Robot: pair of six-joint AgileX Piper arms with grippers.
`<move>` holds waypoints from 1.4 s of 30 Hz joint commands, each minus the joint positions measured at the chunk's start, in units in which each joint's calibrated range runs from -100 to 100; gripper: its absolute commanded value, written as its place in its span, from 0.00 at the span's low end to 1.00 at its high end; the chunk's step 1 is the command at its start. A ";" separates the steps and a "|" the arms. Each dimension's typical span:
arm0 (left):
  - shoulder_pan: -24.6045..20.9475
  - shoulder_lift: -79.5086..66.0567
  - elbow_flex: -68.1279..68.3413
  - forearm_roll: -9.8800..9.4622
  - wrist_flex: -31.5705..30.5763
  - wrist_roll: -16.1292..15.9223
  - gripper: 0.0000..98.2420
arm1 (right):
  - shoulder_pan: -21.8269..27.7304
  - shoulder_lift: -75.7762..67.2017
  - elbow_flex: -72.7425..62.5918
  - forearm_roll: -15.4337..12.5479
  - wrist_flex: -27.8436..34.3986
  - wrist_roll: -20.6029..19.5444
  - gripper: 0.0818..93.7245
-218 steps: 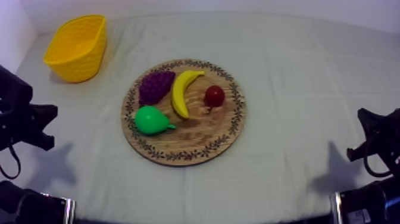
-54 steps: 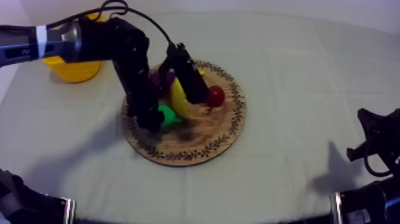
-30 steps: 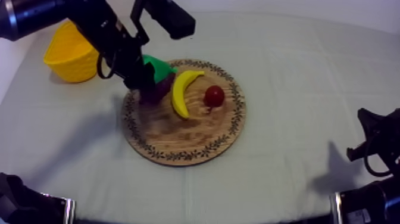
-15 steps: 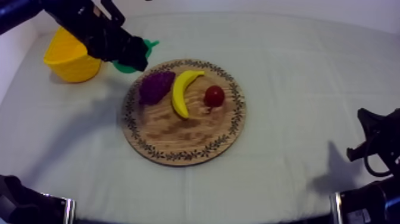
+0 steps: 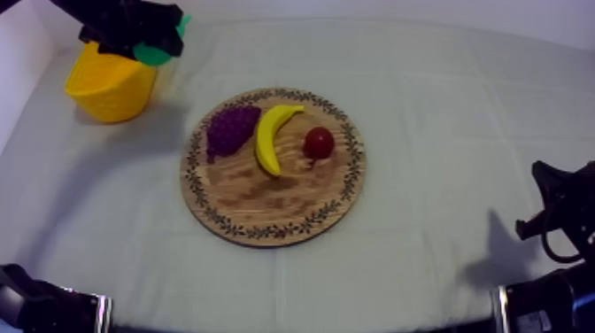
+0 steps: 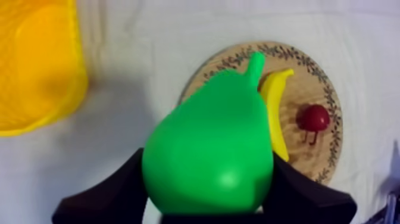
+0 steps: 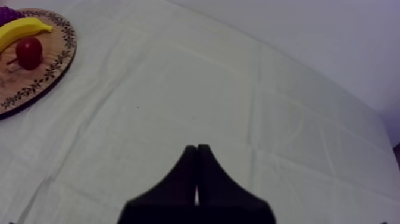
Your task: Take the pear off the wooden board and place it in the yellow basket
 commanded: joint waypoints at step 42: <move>-18.98 30.48 -32.04 -0.25 6.80 -8.59 0.45 | -0.07 -0.03 -0.02 0.01 0.02 0.00 0.00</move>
